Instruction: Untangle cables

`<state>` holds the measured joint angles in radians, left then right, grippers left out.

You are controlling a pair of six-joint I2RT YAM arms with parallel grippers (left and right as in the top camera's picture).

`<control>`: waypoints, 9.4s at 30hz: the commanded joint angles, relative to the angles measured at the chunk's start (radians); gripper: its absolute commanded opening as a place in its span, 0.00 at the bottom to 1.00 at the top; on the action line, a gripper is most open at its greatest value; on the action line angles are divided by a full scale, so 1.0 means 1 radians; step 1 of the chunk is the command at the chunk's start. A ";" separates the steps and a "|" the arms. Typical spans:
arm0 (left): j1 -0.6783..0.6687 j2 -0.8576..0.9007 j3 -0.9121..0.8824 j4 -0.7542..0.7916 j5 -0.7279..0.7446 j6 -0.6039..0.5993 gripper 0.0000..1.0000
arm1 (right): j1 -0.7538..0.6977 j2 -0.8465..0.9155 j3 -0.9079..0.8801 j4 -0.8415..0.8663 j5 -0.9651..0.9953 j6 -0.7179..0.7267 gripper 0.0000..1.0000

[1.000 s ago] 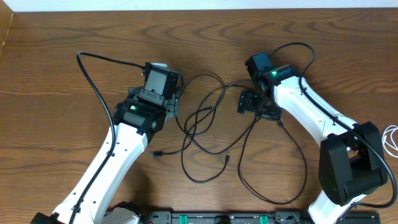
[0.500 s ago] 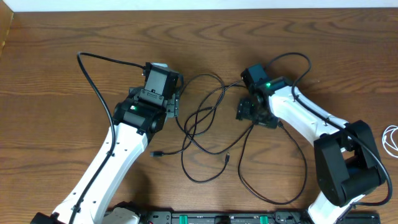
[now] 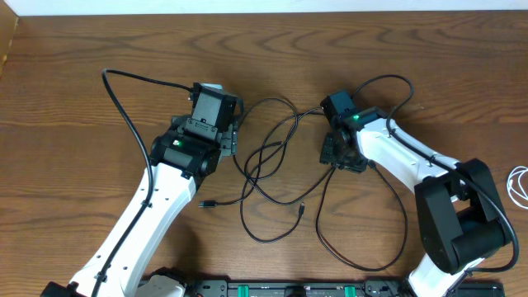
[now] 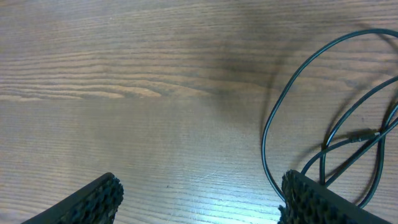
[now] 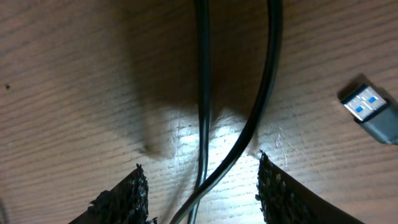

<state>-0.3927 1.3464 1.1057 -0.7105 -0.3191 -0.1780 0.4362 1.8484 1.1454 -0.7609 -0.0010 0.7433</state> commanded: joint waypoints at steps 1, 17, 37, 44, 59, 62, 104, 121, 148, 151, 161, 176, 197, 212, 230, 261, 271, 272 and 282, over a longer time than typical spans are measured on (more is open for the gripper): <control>0.005 0.006 -0.006 -0.004 -0.003 0.017 0.83 | 0.006 -0.002 -0.033 0.031 0.021 0.013 0.48; 0.005 0.006 -0.006 -0.003 -0.003 0.017 0.82 | 0.008 -0.003 -0.034 0.067 0.036 0.026 0.01; 0.005 0.006 -0.006 -0.004 -0.003 0.017 0.82 | -0.085 -0.012 0.615 -0.179 0.111 -0.180 0.01; 0.005 0.006 -0.006 -0.004 -0.003 0.017 0.83 | -0.138 -0.012 0.896 -0.220 0.193 -0.222 0.01; 0.005 0.006 -0.006 -0.004 -0.003 0.017 0.83 | -0.220 -0.012 1.254 -0.190 0.206 -0.316 0.01; 0.005 0.006 -0.006 -0.004 -0.003 0.017 0.82 | -0.220 -0.012 1.292 -0.162 0.228 -0.360 0.01; 0.005 0.006 -0.006 -0.003 -0.003 0.017 0.83 | -0.297 -0.044 1.309 0.116 -0.192 -0.078 0.01; 0.005 0.006 -0.006 -0.004 -0.003 0.017 0.83 | -0.585 -0.042 1.308 0.061 0.354 -0.484 0.01; 0.005 0.006 -0.006 -0.004 -0.003 0.017 0.83 | -0.936 0.223 1.308 -0.402 0.496 -0.334 0.01; 0.005 0.006 -0.006 -0.004 -0.003 0.017 0.83 | -0.949 0.251 1.308 -0.443 0.496 -0.302 0.01; 0.005 0.006 -0.006 -0.004 -0.003 0.017 0.83 | -0.983 0.343 1.307 -0.550 0.496 -0.231 0.04; 0.005 0.006 -0.006 -0.004 -0.003 0.017 0.83 | -0.988 0.355 1.307 -0.567 0.460 -0.232 0.99; 0.005 0.006 -0.006 -0.004 -0.003 0.017 0.83 | -0.830 0.357 1.306 -0.587 -0.036 -0.524 0.99; 0.005 0.006 -0.006 -0.004 -0.003 0.017 0.83 | -0.533 0.357 1.040 -0.523 -0.036 -0.398 0.99; 0.005 0.006 -0.006 -0.004 -0.003 0.017 0.83 | -0.095 0.357 0.658 -0.164 -0.035 0.039 0.97; 0.005 0.006 -0.006 -0.004 -0.003 0.017 0.83 | -0.009 0.358 0.481 -0.174 0.115 0.195 0.83; 0.005 0.006 -0.006 -0.004 -0.003 0.017 0.83 | -0.009 0.358 0.481 -0.157 0.086 0.195 0.70; 0.005 0.006 -0.006 -0.004 -0.003 0.017 0.83 | -0.009 0.358 0.481 -0.154 0.064 0.195 0.70; 0.005 0.006 -0.006 -0.004 -0.003 0.017 0.83 | -0.031 0.349 0.484 -0.139 -0.135 0.081 0.77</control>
<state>-0.3927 1.3468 1.1053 -0.7105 -0.3191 -0.1749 0.4099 2.1979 1.6367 -0.9180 -0.0620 0.8860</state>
